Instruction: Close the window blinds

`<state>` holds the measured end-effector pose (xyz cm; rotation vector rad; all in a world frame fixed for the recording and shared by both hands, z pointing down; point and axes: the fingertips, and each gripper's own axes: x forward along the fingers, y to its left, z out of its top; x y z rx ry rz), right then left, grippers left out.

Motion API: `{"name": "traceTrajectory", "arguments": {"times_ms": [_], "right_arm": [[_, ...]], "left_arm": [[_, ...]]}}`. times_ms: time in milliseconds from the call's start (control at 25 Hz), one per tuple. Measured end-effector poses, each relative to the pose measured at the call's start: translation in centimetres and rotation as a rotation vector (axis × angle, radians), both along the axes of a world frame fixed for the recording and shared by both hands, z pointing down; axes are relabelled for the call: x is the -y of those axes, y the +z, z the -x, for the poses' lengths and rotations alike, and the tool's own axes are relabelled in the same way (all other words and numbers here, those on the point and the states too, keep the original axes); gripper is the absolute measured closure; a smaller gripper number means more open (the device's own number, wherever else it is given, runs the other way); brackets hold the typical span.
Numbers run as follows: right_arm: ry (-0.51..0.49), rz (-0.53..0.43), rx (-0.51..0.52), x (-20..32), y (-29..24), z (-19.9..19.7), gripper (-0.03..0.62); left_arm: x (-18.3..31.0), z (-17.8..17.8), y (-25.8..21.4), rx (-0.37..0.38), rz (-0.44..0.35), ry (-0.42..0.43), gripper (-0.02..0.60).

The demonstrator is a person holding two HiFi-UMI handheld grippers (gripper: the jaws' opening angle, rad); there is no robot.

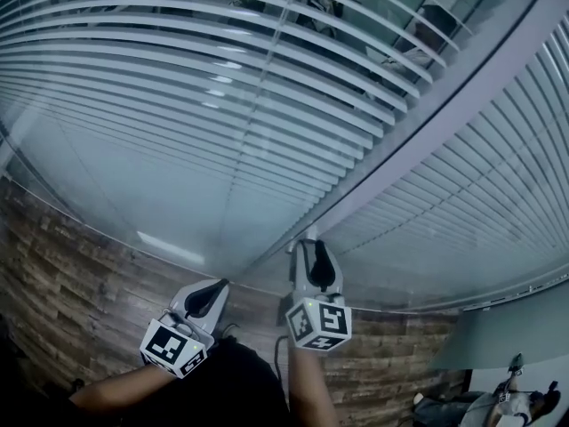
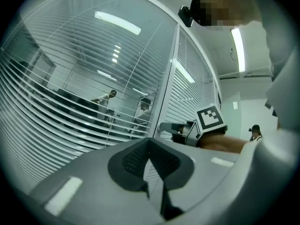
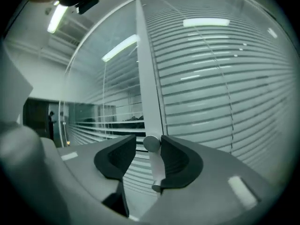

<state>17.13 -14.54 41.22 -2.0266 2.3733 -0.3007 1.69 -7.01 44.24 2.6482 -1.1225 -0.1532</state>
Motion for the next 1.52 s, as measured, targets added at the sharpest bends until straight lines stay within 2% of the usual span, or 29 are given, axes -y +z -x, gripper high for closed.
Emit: {"name": "traceTrajectory", "arguments": {"times_ms": [160,240,320,480,680,760,800,840,880,960,1040,1120,1200,1320,1440,1520], "right_arm": [[0.046,0.024,0.185,0.3,2.1,-0.3,0.434],[0.060,0.025,0.176,0.2,1.7,-0.5,0.465],[0.056,0.024,0.070,0.1,1.1,-0.5,0.471],[0.040,0.028,-0.299,0.0,0.2,-0.9,0.508],[0.038,0.058,-0.723,0.3,-0.1,-0.3,0.505],[0.045,0.061,-0.831,0.3,0.1,0.1,0.505],[0.047,0.057,-0.831,0.2,0.2,0.3,0.503],[0.045,0.049,-0.778,0.1,0.2,0.5,0.503],[0.043,0.038,-0.669,-0.1,0.0,0.5,0.498],[0.044,0.017,-0.349,-0.5,-0.3,-0.2,0.446],[0.057,0.011,-0.072,-0.6,-0.3,-1.1,0.430],[0.071,0.015,0.074,-0.4,-0.1,-1.5,0.433],[0.074,0.017,0.139,-0.1,-0.1,-1.3,0.436],[0.080,0.012,0.170,0.2,-0.4,-1.0,0.437],[0.111,0.020,0.170,0.5,-0.2,-1.5,0.468],[0.120,0.023,0.124,0.7,-0.1,-1.8,0.483]], "left_arm": [[0.3,-1.0,0.9,-0.035,0.030,0.019,0.581],[-0.2,-1.3,0.5,-0.042,0.029,0.035,0.581],[-0.7,-1.3,0.2,-0.045,0.041,0.040,0.581],[-1.6,-1.3,0.4,-0.029,0.063,0.037,0.581],[-2.2,-1.5,0.6,-0.012,0.056,0.052,0.581],[-2.6,-1.3,0.9,-0.008,0.057,0.060,0.581],[-2.9,-1.2,1.1,-0.006,0.057,0.062,0.581],[-3.2,-1.1,1.2,-0.005,0.057,0.064,0.581],[-3.4,-0.9,1.2,-0.006,0.057,0.064,0.581],[-3.5,-0.9,1.1,-0.007,0.059,0.062,0.581],[-3.4,-1.0,1.0,-0.004,0.062,0.061,0.581],[-3.4,-1.0,1.0,-0.003,0.063,0.061,0.581],[-3.7,-1.1,1.0,-0.005,0.065,0.062,0.581],[-4.0,-1.0,1.0,-0.004,0.066,0.062,0.581],[-3.9,-1.2,1.1,-0.002,0.068,0.058,0.581],[-3.9,-1.3,1.1,0.002,0.072,0.055,0.581]]}}
